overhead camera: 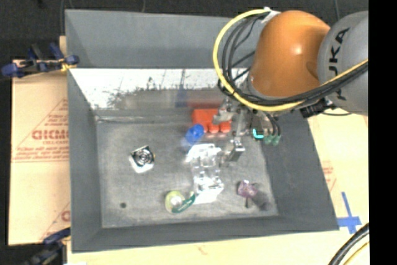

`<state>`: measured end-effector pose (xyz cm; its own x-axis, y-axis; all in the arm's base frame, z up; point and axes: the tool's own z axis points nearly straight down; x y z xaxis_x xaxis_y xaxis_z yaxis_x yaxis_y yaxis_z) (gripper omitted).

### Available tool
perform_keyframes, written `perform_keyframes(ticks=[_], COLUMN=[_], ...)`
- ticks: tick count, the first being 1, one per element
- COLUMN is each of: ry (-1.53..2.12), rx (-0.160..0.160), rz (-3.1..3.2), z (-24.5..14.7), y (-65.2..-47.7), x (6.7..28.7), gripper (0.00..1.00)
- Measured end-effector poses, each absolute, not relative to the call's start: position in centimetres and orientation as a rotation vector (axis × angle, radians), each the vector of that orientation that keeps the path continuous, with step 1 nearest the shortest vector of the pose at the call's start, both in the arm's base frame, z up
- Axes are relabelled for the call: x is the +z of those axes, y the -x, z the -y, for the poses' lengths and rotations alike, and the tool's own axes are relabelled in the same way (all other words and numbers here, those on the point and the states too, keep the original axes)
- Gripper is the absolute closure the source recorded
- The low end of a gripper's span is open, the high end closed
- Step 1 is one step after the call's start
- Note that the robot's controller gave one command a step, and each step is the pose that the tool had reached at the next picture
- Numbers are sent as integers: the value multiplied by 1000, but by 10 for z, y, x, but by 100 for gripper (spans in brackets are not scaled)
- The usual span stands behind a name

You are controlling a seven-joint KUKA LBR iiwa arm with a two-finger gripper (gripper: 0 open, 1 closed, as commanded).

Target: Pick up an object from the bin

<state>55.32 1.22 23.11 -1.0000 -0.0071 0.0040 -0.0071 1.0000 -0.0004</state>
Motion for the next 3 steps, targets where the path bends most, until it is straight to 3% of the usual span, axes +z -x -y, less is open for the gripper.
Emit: perform_keyframes(ticks=[1, 2, 3], ry=[-401, -397, -779], rx=[5, 3, 8], rz=[3143, 3122, 3048], z=[-14, -13, 74], y=[-519, -514, -527], x=[121, 118, 207], gripper=[0, 100, 100])
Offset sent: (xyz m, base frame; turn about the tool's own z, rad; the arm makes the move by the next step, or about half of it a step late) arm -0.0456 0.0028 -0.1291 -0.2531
